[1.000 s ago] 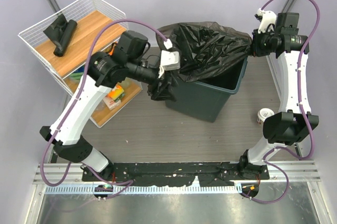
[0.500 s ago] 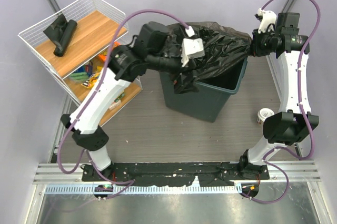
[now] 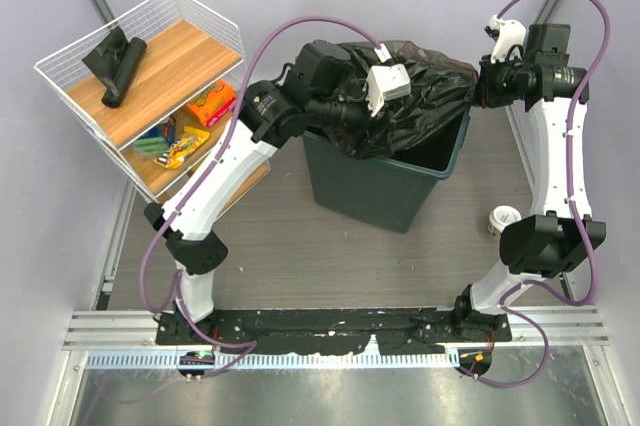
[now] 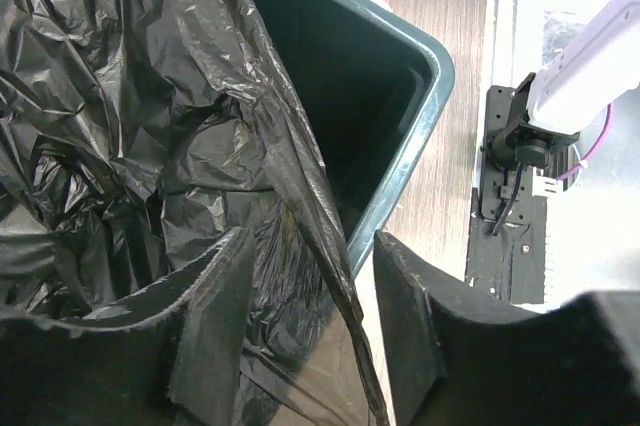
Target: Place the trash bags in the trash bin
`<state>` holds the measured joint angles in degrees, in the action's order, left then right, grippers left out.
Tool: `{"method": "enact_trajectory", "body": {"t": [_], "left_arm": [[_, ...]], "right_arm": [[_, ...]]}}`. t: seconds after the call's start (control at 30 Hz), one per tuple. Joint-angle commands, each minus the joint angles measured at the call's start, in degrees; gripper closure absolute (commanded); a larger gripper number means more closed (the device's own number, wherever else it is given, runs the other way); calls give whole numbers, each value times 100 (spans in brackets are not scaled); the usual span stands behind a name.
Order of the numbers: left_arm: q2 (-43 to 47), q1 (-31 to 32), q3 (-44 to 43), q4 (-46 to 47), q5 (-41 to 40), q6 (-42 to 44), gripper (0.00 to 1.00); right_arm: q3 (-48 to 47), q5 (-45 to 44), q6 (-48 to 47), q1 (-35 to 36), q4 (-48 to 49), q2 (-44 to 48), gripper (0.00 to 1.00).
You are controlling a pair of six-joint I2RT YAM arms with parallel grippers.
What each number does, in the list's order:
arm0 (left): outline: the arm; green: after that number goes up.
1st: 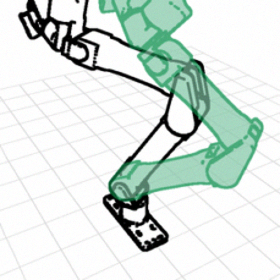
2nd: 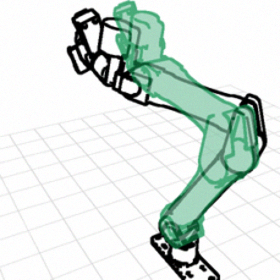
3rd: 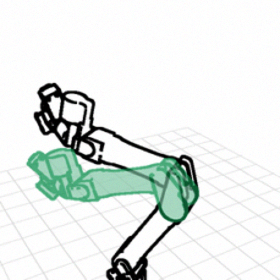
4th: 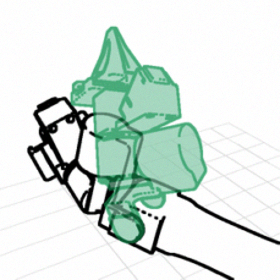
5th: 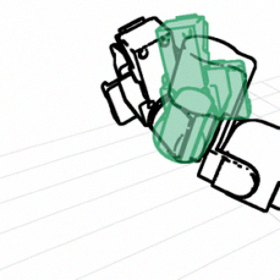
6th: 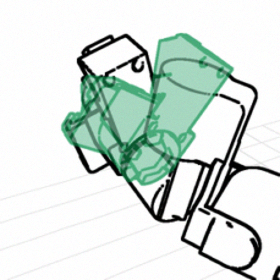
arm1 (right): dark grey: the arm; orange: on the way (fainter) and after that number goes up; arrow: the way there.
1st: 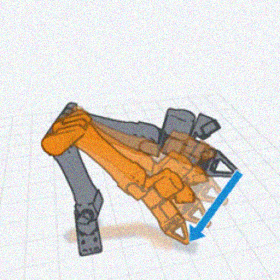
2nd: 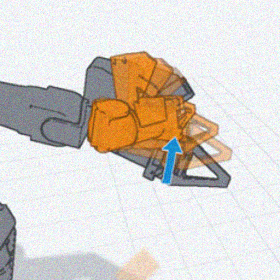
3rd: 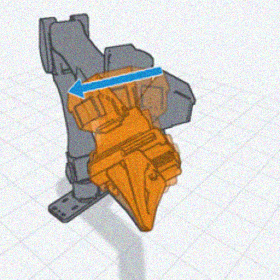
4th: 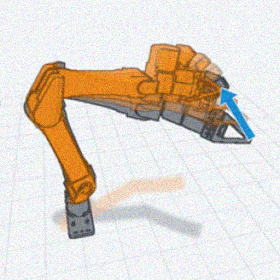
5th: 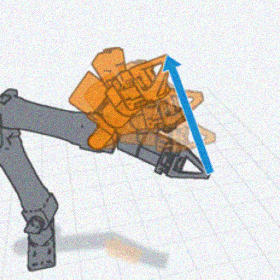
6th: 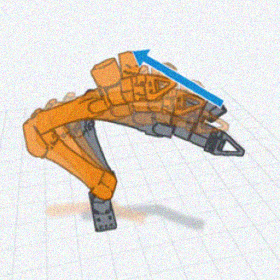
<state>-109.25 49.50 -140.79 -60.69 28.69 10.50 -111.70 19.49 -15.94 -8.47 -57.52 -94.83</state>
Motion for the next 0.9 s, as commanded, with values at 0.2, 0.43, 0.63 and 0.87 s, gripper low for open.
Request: {"method": "enact_trajectory", "body": {"t": [0.2,0.43,0.63,0.87], "left_arm": [[220,16,157,110,225,-136,99],[475,25,456,346,620,-425,100],[650,122,509,443,744,-602,100],[739,192,561,531,796,-839,100]], "right_arm": [[-150,64,-23,-23,135,263,99],[-168,38,39,-32,206,219,99],[-256,-41,56,-23,188,210,99],[-273,-41,39,-32,153,210,99]]}}
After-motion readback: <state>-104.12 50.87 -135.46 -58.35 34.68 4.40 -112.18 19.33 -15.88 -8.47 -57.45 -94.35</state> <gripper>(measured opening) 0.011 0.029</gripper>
